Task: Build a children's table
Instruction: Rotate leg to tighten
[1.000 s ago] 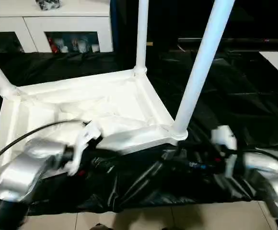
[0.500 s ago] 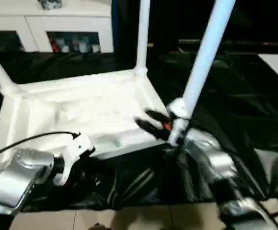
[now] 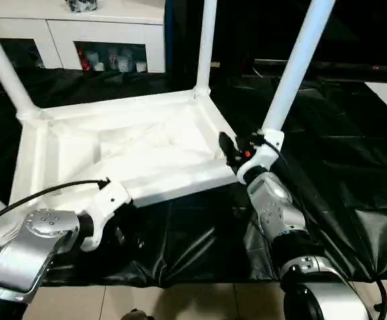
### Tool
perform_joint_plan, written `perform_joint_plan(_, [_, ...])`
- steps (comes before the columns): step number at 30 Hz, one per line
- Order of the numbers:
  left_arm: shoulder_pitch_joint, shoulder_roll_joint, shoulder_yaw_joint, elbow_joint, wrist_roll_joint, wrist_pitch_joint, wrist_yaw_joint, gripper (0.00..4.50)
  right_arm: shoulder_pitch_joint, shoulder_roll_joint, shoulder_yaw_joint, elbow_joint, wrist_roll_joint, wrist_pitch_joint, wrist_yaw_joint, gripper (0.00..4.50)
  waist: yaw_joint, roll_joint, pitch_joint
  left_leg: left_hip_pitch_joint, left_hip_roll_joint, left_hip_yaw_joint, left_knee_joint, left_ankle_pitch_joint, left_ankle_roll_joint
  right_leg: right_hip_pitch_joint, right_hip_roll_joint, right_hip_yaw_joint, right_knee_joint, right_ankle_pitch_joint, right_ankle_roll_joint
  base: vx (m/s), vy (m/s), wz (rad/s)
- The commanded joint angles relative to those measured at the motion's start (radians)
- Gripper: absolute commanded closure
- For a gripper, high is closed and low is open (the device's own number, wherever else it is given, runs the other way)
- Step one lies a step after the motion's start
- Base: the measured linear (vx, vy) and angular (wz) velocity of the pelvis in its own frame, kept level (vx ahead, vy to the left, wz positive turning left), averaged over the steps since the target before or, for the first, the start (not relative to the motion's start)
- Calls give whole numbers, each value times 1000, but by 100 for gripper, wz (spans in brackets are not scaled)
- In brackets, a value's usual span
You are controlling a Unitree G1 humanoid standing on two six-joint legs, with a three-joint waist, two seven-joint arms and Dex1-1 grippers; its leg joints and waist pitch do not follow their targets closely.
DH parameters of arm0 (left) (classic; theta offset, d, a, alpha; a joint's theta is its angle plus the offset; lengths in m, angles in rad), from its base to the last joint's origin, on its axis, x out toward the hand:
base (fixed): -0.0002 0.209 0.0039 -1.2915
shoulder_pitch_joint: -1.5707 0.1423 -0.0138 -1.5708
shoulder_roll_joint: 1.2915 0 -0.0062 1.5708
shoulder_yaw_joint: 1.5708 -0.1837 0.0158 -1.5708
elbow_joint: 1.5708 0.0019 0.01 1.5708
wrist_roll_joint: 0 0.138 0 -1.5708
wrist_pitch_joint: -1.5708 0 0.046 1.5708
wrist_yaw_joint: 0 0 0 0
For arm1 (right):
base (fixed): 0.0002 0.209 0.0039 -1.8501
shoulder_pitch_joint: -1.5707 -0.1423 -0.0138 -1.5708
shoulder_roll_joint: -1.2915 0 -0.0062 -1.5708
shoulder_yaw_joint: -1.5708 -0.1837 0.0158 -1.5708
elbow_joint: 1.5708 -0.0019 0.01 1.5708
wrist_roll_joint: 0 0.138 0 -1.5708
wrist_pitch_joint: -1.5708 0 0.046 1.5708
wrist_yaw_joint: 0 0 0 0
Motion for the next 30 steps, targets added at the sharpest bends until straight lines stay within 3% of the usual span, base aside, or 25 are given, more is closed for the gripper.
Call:
perform_joint_plan(1, [-19, -9, 46, 21, 18, -68, 61, 3, -46, -78, -76, 63, 3, -56, -50, 177, -5, 19, -64, 23, 29, -15, -81, -281, -42, 30, -46, 46, -69, -256, -166, 0, 0, 0])
perform_joint_plan(3, [-21, -23, 58, 25, 9, -84, 72, 3, -61, -105, -93, 83, 9, -65, -57, 177, 4, 19, -65, 31, 29, -9, -76, -271, -38, 23, -41, 46, -69, -225, -169, 0, 0, 0])
perform_joint_plan(6, [-13, -40, 77, 17, -10, -94, 77, 3, -82, -148, -111, 113, 11, -76, -63, 177, 6, 17, -68, 20, 28, -11, -76, -237, -32, 34, -40, 43, -59, -186, -175, 0, 0, 0])
perform_joint_plan(10, [16, -67, 114, -12, -58, -114, 72, 3, -108, -202, -132, 151, 17, -92, -68, 177, 8, 12, -69, 16, 26, -9, -71, -219, -24, 38, -40, 42, -55, -162, -181, 0, 0, 0])
perform_joint_plan(13, [104, -76, 182, -76, -177, -117, 15, 3, -129, -226, -140, 198, 16, -114, -50, 177, 5, 11, -71, 9, 25, -9, -67, -202, -11, 42, -42, 40, -52, -142, -195, 0, 0, 0])
perform_joint_plan(17, [185, -36, 233, -115, -252, -81, -64, 3, -121, -223, -117, 201, -4, -103, -10, 177, -7, 9, -69, 3, 25, -9, -67, -195, 15, 43, -39, 39, -52, -145, -203, 0, 0, 0])
perform_joint_plan(18, [219, -12, 247, -120, -262, -86, -97, 3, -109, -220, -89, 190, -23, -93, 21, 177, -9, 8, -67, 9, 26, -7, -66, -209, 15, 38, -35, 40, -56, -164, -202, 0, 0, 0])
perform_joint_plan(20, [277, 25, 285, -120, -285, -94, -155, 3, -83, -215, -37, 164, -52, -61, 86, 177, -11, 8, -63, 2, 28, -10, -70, -216, 16, 42, -38, 40, -58, -193, -199, 0, 0, 0])
perform_joint_plan(21, [314, 46, 333, -104, -297, -118, -192, 3, -44, -219, 23, 121, -91, -32, 143, 177, -15, 3, -59, 6, 29, -9, -71, -237, 17, 38, -36, 43, -66, -230, -189, 0, 0, 0])
perform_joint_plan(22, [327, 48, 360, -90, -297, -146, -199, 3, -22, -222, 45, 91, -101, -15, 169, 177, -15, 7, -58, 8, 32, -9, -73, -249, 12, 36, -36, 44, -68, -243, -185, 0, 0, 0])
perform_joint_plan(28, [357, 29, 487, -28, -383, -200, -207, 3, 108, -255, 115, -103, -113, 60, 240, 177, -7, 8, -54, 22, 35, -12, -82, -327, -20, 28, -33, 49, -73, -294, -168, 0, 0, 0])
perform_joint_plan(29, [357, 29, 487, -28, -383, -200, -207, 3, 108, -255, 115, -103, -113, 60, 240, 177, -5, 11, -52, 23, 35, -13, -84, -339, -23, 28, -31, 49, -76, -306, -158, 0, 0, 0])
perform_joint_plan(30, [367, 26, 531, 0, -414, -221, -215, 3, 162, -284, 137, -171, -142, 81, 240, 177, -3, 18, -51, 25, 34, -14, -83, -345, -28, 26, -32, 50, -77, -313, -155, 0, 0, 0])
